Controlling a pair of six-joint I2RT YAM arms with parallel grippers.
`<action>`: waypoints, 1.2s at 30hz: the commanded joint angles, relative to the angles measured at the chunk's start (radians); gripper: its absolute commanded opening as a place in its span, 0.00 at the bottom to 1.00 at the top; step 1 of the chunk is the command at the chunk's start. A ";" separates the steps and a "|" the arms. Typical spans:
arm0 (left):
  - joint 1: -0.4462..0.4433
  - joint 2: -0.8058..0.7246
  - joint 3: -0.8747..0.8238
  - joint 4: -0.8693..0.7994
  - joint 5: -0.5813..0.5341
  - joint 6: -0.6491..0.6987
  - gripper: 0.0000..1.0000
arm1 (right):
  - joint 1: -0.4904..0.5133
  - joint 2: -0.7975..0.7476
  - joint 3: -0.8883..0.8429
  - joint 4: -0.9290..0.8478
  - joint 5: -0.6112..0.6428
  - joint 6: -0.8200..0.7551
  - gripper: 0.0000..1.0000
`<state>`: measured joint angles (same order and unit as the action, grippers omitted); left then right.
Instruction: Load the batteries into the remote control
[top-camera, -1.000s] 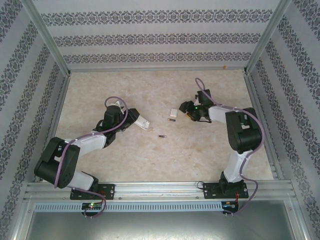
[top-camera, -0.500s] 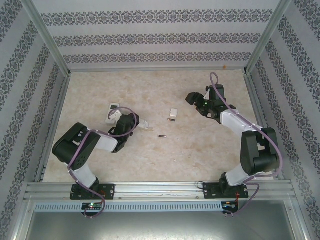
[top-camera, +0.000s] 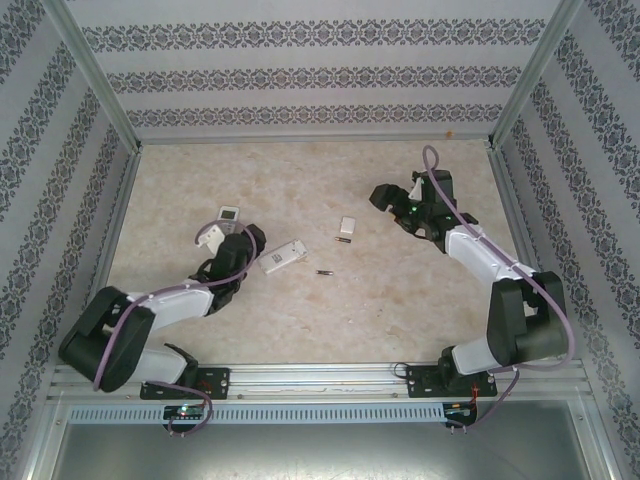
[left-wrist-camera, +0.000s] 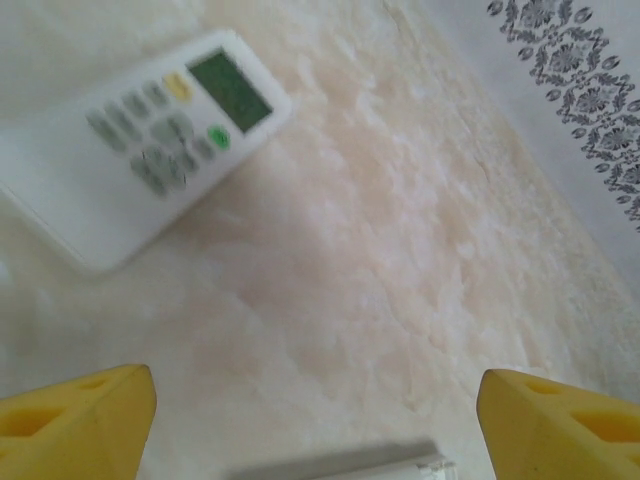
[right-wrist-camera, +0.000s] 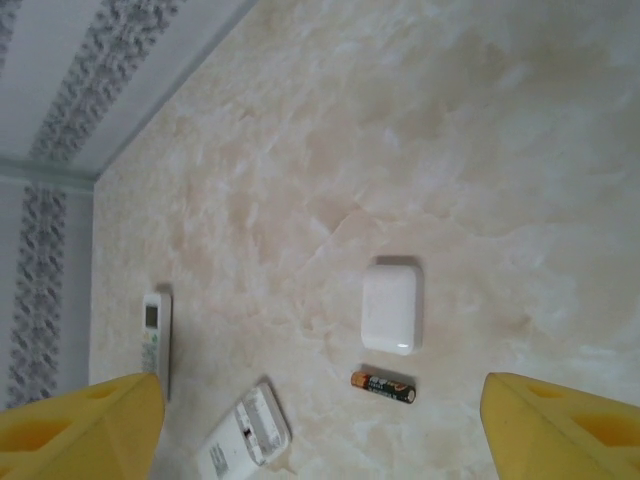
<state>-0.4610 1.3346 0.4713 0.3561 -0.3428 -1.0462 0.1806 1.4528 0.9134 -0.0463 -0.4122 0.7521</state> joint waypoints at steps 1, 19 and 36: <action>0.018 -0.058 0.161 -0.310 0.150 0.268 0.85 | 0.100 -0.008 0.038 -0.092 -0.037 -0.185 0.82; 0.072 -0.124 0.412 -0.895 0.381 0.720 0.99 | 0.535 0.415 0.358 -0.592 0.241 -0.750 0.69; 0.112 -0.136 0.375 -0.836 0.449 0.689 0.99 | 0.553 0.524 0.396 -0.587 0.296 -0.765 0.20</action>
<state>-0.3637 1.2140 0.8600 -0.4900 0.0834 -0.3588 0.7246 1.9583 1.2938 -0.6071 -0.1364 -0.0013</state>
